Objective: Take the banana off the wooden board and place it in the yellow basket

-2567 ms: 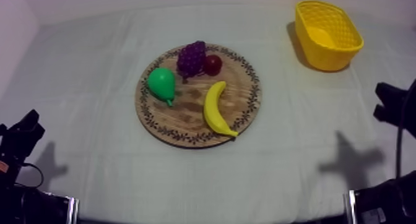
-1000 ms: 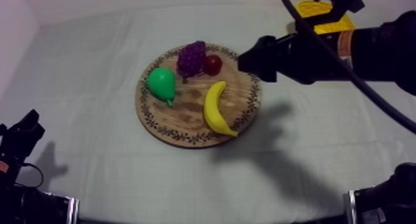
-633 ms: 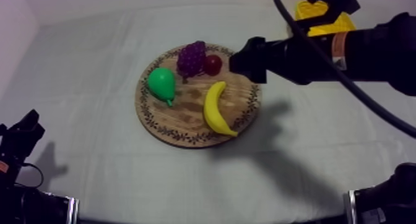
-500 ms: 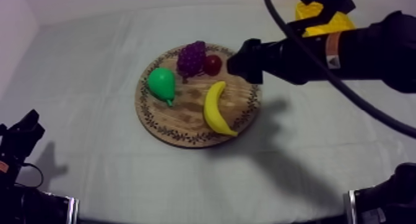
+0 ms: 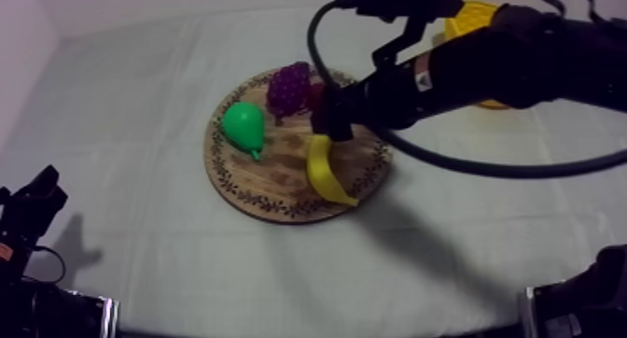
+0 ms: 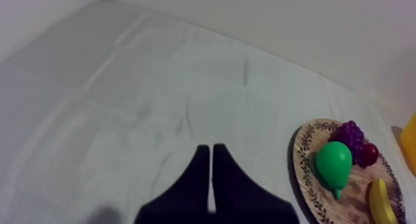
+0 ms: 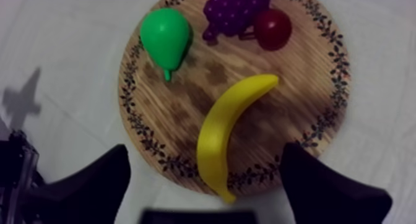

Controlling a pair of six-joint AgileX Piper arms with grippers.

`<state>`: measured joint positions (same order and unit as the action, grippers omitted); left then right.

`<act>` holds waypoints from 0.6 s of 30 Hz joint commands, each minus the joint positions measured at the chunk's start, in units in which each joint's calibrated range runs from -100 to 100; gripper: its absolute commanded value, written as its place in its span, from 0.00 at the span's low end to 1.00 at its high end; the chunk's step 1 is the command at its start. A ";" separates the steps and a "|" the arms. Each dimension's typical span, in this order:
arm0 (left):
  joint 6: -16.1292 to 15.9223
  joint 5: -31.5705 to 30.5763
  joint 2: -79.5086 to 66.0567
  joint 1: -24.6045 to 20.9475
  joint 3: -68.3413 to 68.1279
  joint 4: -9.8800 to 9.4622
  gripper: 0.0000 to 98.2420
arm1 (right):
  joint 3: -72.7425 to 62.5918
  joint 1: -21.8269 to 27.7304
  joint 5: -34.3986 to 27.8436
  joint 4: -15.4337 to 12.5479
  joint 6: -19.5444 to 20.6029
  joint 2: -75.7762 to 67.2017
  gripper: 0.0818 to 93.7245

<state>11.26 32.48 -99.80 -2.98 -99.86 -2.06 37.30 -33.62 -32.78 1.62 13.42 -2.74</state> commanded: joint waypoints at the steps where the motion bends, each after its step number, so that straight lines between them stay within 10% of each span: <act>1: 0.00 0.02 -0.03 -0.03 -0.03 -0.01 0.00 | -1.33 0.06 -0.69 -1.16 -0.93 3.75 0.86; 18: 0.00 0.02 -0.03 -0.03 -0.03 -0.01 0.00 | -15.79 0.98 -8.14 -5.58 -2.65 22.74 0.87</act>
<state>11.26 32.48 -99.80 -2.98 -99.86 -2.06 23.28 -32.70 -39.78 -3.61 10.58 18.47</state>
